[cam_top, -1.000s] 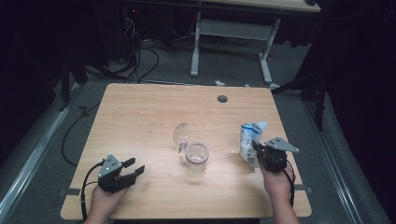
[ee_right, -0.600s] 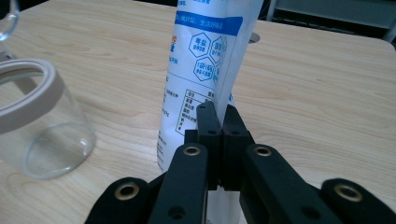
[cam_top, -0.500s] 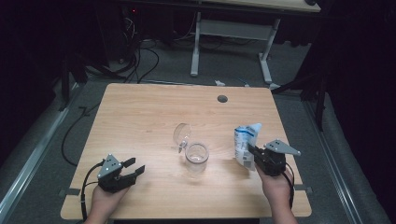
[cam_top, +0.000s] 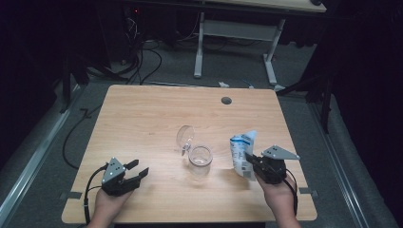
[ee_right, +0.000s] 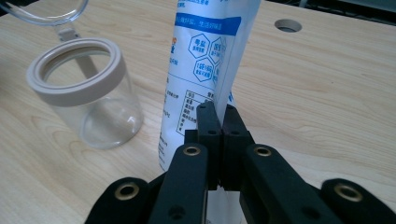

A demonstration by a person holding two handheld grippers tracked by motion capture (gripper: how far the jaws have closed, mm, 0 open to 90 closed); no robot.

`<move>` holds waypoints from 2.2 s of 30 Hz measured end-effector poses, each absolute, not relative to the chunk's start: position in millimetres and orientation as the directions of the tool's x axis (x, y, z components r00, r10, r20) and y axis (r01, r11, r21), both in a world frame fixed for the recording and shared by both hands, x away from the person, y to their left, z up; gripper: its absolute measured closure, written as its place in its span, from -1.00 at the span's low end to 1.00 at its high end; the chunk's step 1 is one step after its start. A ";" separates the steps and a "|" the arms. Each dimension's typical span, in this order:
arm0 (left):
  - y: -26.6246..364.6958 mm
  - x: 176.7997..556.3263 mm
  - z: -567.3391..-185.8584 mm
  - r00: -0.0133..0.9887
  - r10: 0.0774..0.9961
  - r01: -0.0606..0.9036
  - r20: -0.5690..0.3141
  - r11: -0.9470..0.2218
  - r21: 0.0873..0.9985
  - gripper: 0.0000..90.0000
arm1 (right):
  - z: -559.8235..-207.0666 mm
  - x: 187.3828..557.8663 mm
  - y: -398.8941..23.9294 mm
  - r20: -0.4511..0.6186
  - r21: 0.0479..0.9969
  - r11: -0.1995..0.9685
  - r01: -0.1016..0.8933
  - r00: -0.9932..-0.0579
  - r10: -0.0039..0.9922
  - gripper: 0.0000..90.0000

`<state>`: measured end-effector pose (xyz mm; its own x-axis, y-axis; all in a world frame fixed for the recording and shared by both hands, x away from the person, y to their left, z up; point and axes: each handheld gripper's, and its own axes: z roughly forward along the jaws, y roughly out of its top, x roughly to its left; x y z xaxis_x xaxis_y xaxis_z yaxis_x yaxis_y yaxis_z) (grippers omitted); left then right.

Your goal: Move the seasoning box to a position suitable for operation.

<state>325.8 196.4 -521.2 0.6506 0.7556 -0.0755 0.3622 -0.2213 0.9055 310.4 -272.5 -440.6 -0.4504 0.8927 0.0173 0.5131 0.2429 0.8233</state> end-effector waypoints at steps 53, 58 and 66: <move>191.2 324.2 -523.3 0.684 0.726 0.352 -0.073 -0.241 0.904 -0.05 | -413.9 319.2 -260.7 -0.054 0.589 0.483 0.648 -0.564 0.824 1.00; 191.0 324.0 -523.2 0.684 0.726 0.351 -0.071 -0.242 0.905 -0.06 | -413.3 320.1 -258.8 -0.050 0.571 0.495 0.654 -0.575 0.817 1.00; 192.9 323.7 -522.1 0.679 0.731 0.347 -0.066 -0.240 0.907 -0.06 | -409.7 323.3 -254.2 -0.057 0.528 0.527 0.666 -0.592 0.804 1.00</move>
<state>323.7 192.9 -522.1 0.6795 0.7307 -0.0660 0.3466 -0.2404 0.9067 323.3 -254.2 -409.7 -0.5917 0.8041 -0.0567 0.6659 0.5272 0.5279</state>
